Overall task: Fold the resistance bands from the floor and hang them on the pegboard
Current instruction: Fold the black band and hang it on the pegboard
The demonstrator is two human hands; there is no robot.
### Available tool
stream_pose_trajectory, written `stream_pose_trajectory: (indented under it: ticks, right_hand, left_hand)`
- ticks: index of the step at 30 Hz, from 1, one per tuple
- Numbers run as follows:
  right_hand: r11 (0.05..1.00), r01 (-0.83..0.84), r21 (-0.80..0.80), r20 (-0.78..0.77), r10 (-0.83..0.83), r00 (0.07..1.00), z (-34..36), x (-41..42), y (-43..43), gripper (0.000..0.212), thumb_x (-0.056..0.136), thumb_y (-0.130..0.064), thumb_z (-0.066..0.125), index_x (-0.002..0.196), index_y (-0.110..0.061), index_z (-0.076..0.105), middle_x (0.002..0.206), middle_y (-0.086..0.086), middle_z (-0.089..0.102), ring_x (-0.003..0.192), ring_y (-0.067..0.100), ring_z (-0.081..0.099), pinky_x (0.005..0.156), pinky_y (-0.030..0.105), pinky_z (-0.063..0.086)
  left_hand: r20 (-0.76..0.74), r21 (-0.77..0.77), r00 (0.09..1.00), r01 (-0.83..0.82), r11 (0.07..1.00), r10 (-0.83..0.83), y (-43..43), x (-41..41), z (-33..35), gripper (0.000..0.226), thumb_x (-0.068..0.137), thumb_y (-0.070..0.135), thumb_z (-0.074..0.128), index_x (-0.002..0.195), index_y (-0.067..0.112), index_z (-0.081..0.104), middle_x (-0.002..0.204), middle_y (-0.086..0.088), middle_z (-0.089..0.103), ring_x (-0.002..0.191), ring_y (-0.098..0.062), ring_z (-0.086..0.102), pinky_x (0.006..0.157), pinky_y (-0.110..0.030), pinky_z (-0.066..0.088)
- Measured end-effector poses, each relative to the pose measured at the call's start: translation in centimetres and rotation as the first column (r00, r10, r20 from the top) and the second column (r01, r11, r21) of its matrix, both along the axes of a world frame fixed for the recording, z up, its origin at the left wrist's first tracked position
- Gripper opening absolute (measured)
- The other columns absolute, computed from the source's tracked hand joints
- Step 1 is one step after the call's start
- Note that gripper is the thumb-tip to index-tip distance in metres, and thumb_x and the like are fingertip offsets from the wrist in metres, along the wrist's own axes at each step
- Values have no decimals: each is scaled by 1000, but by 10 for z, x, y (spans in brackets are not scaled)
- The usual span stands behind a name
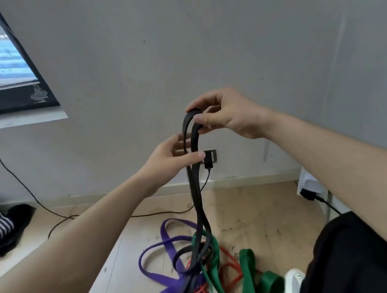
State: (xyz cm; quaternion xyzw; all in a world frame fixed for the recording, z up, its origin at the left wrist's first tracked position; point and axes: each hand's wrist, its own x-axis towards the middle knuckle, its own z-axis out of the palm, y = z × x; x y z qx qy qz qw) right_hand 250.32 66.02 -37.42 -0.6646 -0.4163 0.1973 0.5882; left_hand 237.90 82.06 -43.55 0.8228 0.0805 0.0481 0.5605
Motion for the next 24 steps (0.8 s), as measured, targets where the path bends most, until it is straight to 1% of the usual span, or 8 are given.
stream_pose_trajectory:
  ticks: [2,5,7,10,14,18,21,24]
  right_hand:
    - [998,-48,43,-71,51,996,2,-4,3,20,91,4,63,102,-12,68,92,9,66,87,26,65,78,31,60]
    - [985,-66,159,-180,95,979,6,-6,5,19,93,6,60,104,-8,67,94,11,65,85,23,65,77,29,58]
    - [967,-26,252,-248,91,964,10,-4,3,19,93,8,57,104,-5,66,94,12,64,82,20,66,76,29,58]
    - [933,81,351,-358,54,932,13,5,-3,17,93,9,56,102,-2,65,93,11,63,80,19,66,77,30,59]
    - [891,243,383,-460,-44,887,12,21,-12,15,94,8,56,102,-1,65,92,12,63,78,20,67,77,30,59]
    - [894,304,330,-439,-139,888,10,30,-18,16,93,6,60,103,-5,64,86,6,61,70,14,65,71,26,57]
    - [947,255,198,-413,-155,897,1,31,-21,29,89,5,65,116,-4,62,86,4,63,67,12,65,65,23,55]
    - [989,146,-31,-383,-146,912,-13,27,-18,48,89,-9,70,134,-6,53,114,11,66,77,15,67,65,25,55]
  left_hand:
    - [32,-6,999,-31,999,31,-5,0,4,38,88,28,79,123,29,63,120,7,72,107,-3,70,89,-16,51]
    - [48,31,998,-32,999,31,-6,1,7,20,91,19,75,110,20,69,110,-4,76,103,-13,72,93,-24,54]
    - [40,32,999,-13,999,12,-4,-2,7,11,94,12,71,104,15,69,101,-10,77,95,-16,74,87,-24,57]
    - [20,48,1000,4,999,-5,4,-7,5,12,96,10,66,107,6,68,88,-9,72,85,-16,71,82,-21,56]
    - [-10,72,999,-41,997,42,25,-12,3,18,96,17,69,112,10,68,90,-6,69,86,-19,71,96,-38,57]
    - [54,109,994,-98,989,92,37,-16,6,17,97,18,68,113,15,72,92,-6,68,84,-19,70,94,-39,59]
    - [173,32,960,-228,973,220,42,-16,15,11,97,15,67,107,14,73,88,-5,69,83,-19,71,90,-38,58]
    - [231,-147,907,-324,935,351,44,-15,27,13,98,11,66,109,12,73,89,-6,70,80,-20,69,84,-36,58]
